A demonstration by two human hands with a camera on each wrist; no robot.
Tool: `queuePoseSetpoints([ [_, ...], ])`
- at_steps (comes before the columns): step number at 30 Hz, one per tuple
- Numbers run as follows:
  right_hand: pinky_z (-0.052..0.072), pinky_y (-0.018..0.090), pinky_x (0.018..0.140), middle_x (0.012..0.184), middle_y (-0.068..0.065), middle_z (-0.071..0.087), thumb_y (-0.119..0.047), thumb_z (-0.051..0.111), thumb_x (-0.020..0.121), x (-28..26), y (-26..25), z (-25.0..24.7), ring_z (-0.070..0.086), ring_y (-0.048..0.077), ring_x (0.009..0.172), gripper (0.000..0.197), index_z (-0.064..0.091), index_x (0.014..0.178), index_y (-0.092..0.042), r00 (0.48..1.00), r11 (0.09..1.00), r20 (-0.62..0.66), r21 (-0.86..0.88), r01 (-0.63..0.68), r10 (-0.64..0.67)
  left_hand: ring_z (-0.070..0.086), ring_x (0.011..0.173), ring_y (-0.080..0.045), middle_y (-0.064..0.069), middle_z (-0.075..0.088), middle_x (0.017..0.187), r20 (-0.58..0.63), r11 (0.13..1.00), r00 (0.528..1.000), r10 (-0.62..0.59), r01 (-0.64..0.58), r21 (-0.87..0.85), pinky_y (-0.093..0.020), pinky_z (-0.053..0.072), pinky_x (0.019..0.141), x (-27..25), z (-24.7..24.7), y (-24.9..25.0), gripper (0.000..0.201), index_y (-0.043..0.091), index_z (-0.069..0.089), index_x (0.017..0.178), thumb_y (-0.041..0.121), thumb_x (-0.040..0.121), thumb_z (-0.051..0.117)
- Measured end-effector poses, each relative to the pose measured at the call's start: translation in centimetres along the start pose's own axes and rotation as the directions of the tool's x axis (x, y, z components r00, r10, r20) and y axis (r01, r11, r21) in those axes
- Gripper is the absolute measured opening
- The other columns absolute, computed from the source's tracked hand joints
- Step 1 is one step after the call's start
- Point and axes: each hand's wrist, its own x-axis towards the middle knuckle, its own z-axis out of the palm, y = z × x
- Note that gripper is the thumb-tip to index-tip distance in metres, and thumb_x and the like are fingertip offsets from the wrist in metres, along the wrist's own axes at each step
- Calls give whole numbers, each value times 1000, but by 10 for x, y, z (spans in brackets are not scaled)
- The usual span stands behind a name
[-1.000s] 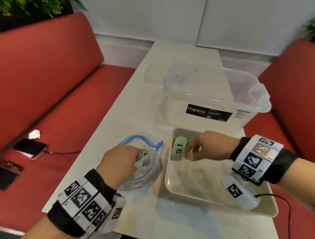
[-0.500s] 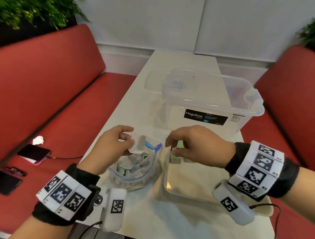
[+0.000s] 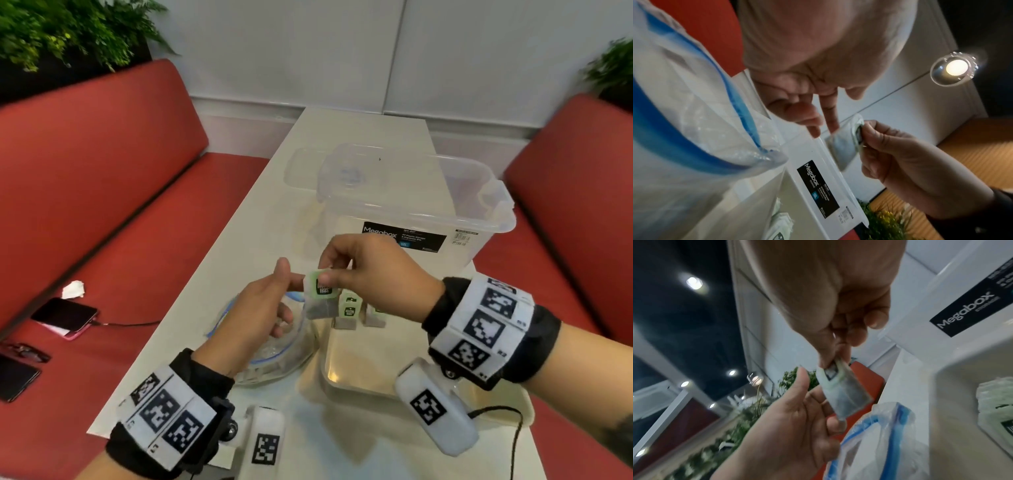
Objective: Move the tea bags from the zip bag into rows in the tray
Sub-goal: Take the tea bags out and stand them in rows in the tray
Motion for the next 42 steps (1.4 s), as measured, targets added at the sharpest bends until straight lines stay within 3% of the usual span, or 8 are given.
queuePoseSetpoints([
  [4, 36, 8, 53, 71, -10, 60, -25, 71, 82, 1, 8, -11, 50, -3, 55, 11, 62, 76, -24, 996, 994, 29, 55, -91, 89, 40, 38, 2, 19, 52, 46, 29, 963, 970, 240, -242, 117, -7, 29, 41, 1, 18, 5, 12, 20, 66, 89, 27, 90, 57],
  [7, 35, 12, 54, 69, -10, 59, -27, 72, 81, -1, 13, -17, 49, 0, 57, 9, 63, 78, -26, 993, 992, 4, 57, -117, 116, 46, 42, 5, 16, 60, 53, 20, 951, 956, 292, -292, 100, -5, 33, 45, 6, 28, 5, 9, 15, 66, 83, 14, 89, 60],
  [14, 48, 22, 57, 75, -6, 68, -30, 69, 83, -12, 21, -25, 52, -2, 45, 18, 61, 97, -24, 986, 968, -53, 203, -145, 159, 57, 73, -7, 0, 68, 80, 5, 974, 979, 202, -201, -103, -27, 44, 70, 16, 42, 5, 10, 18, 67, 85, 24, 88, 59],
  [20, 55, 35, 66, 77, -3, 71, -20, 74, 78, -18, 33, -26, 65, 13, 67, 25, 57, 94, -29, 983, 967, -96, 214, -136, 159, 66, 80, -10, 2, 72, 85, 21, 947, 987, 160, -147, -286, -24, 47, 67, 21, 52, 8, 6, 18, 61, 91, 22, 86, 58],
  [25, 36, 16, 63, 85, -13, 65, -23, 72, 80, -22, 35, -32, 51, -13, 61, 24, 60, 101, -28, 990, 993, -106, 88, -84, 93, 63, 77, -5, 6, 69, 81, 27, 947, 977, 212, -199, -251, -26, 49, 70, 22, 56, 9, 6, 20, 62, 84, 24, 84, 59],
  [29, 39, 18, 63, 75, -8, 65, -25, 62, 89, -25, 36, -34, 53, -10, 54, 19, 56, 107, -25, 986, 982, -119, 164, -98, 118, 62, 78, -5, 5, 69, 83, 11, 947, 979, 203, -193, -256, -31, 48, 77, 25, 60, 10, 12, 20, 62, 84, 31, 79, 61],
  [34, 33, 12, 62, 93, -15, 63, -31, 62, 88, -25, 44, -34, 50, -18, 62, 20, 60, 108, -26, 988, 996, -133, 63, -70, 78, 61, 79, -12, -5, 68, 86, 17, 960, 964, 265, -262, -98, -29, 48, 77, 25, 62, 8, 9, 16, 65, 90, 21, 89, 58],
  [42, 44, 23, 69, 81, -10, 65, -33, 69, 81, -24, 41, -40, 54, 4, 68, 10, 68, 87, -26, 996, 987, -72, -149, -66, 55, 66, 78, -13, 2, 70, 78, 89, 892, 917, 389, -398, 211, -24, 51, 70, 27, 67, 4, 6, 26, 60, 82, 25, 88, 60],
])
